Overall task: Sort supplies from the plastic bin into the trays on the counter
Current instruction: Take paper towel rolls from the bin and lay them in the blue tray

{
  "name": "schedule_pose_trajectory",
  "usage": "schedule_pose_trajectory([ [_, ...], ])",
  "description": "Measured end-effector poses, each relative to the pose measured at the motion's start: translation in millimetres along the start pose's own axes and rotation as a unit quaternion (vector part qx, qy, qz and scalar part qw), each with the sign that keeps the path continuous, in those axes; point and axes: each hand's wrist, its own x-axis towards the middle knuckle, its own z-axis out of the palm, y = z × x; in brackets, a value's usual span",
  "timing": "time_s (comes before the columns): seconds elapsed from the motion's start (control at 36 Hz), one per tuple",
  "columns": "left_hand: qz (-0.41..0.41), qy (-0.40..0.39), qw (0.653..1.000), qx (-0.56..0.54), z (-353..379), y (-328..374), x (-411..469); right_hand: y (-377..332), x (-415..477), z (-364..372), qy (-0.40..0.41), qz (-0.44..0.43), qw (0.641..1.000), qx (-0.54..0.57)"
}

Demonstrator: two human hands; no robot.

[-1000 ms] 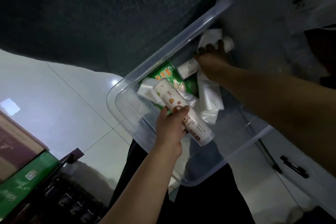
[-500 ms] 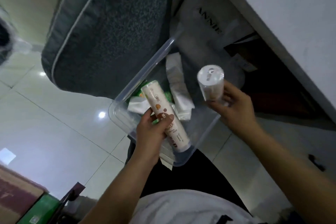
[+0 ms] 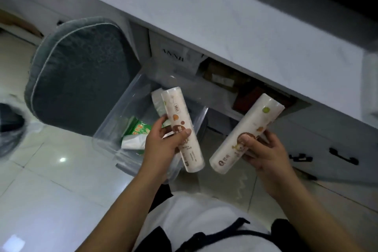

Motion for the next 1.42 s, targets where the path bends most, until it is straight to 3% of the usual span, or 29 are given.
schedule_pose_trajectory([
  [0.31, 0.073, -0.024, 0.986, 0.148, 132.2, -58.4, -111.4, 13.3, -39.1, -185.8, 0.014, -0.065, 0.991, 0.119],
  [0.44, 0.088, -0.105, 0.973, 0.184, 196.1, -77.9, -142.1, 5.7, -76.2, -261.2, 0.031, -0.115, 0.982, 0.146],
  [0.67, 0.122, -0.213, 0.942, 0.230, 300.3, -85.9, -153.6, -13.4, -129.1, -364.8, 0.154, -0.210, 0.942, 0.211],
  [0.92, 0.146, -0.315, 0.907, 0.238, 409.2, -86.0, -118.7, -47.5, -141.7, -427.4, 0.251, -0.310, 0.902, 0.166],
  [1.19, 0.119, -0.413, 0.881, 0.199, 547.5, -72.4, -55.0, -112.1, -98.6, -486.6, 0.399, -0.329, 0.851, 0.087],
  [1.42, 0.090, -0.477, 0.848, 0.215, 628.4, -54.6, -16.5, -164.9, -56.1, -510.5, 0.464, -0.318, 0.827, -0.008],
])
